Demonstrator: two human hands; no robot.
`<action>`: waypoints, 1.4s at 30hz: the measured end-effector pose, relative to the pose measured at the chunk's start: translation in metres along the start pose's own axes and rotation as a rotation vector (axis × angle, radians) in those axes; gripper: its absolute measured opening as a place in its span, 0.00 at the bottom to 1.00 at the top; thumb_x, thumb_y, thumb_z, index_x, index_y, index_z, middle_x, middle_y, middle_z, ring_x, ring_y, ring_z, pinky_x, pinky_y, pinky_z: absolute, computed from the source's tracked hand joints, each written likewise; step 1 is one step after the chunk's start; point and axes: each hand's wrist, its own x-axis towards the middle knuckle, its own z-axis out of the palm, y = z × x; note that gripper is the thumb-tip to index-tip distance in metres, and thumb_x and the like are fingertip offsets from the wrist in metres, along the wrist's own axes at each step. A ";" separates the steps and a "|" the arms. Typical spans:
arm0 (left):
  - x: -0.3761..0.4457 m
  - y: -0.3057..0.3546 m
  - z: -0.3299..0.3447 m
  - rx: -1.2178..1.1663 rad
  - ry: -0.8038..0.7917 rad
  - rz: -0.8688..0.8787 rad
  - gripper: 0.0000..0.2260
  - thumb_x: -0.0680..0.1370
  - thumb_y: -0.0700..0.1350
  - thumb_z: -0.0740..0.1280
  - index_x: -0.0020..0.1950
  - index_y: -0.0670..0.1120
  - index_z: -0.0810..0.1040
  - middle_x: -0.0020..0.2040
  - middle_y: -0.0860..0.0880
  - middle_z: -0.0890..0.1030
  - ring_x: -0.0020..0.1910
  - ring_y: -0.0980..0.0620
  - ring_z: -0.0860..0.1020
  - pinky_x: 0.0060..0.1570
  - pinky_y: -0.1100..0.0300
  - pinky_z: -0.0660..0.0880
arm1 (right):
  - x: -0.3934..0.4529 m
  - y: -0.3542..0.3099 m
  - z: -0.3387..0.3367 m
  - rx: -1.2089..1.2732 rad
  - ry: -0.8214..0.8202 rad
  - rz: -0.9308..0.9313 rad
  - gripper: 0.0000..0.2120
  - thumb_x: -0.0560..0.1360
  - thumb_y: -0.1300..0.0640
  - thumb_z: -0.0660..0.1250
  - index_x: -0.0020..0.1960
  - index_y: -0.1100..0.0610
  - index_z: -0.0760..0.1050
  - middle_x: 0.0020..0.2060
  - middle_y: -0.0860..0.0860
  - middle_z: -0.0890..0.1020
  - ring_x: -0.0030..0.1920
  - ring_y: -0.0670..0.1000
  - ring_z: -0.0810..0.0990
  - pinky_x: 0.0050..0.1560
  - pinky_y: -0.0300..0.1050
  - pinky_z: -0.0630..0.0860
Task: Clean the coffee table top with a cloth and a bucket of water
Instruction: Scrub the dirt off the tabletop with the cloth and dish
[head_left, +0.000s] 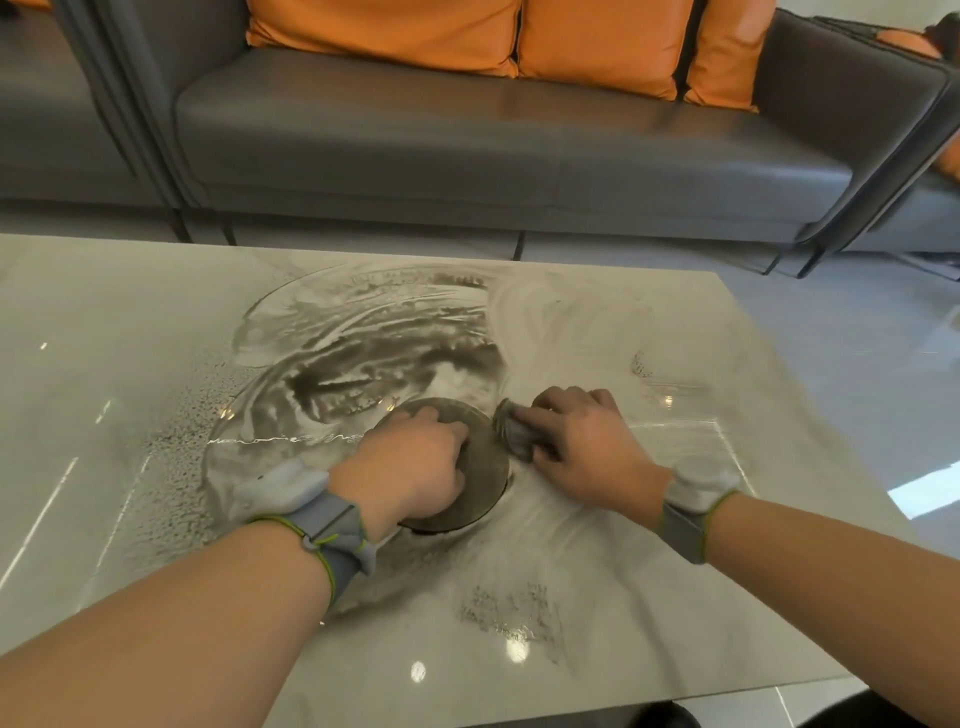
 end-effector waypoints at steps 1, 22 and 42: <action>0.000 0.001 -0.001 0.000 0.000 -0.003 0.16 0.77 0.54 0.60 0.64 0.53 0.71 0.60 0.47 0.71 0.61 0.41 0.71 0.56 0.47 0.75 | -0.008 -0.001 -0.002 -0.011 -0.026 -0.025 0.27 0.69 0.46 0.57 0.68 0.43 0.73 0.54 0.46 0.78 0.52 0.53 0.76 0.54 0.52 0.70; 0.009 0.019 0.000 0.025 0.074 -0.056 0.17 0.77 0.53 0.61 0.65 0.52 0.70 0.60 0.47 0.72 0.60 0.42 0.72 0.46 0.53 0.69 | 0.008 0.089 -0.029 0.253 0.162 0.364 0.10 0.76 0.52 0.63 0.55 0.50 0.79 0.48 0.49 0.79 0.46 0.53 0.78 0.48 0.48 0.76; 0.043 0.039 -0.003 -0.089 0.095 -0.112 0.20 0.75 0.54 0.58 0.67 0.54 0.70 0.62 0.47 0.72 0.60 0.41 0.72 0.59 0.46 0.74 | 0.063 0.197 -0.022 -0.180 0.128 0.627 0.13 0.76 0.58 0.61 0.60 0.58 0.72 0.54 0.60 0.75 0.54 0.64 0.74 0.53 0.58 0.72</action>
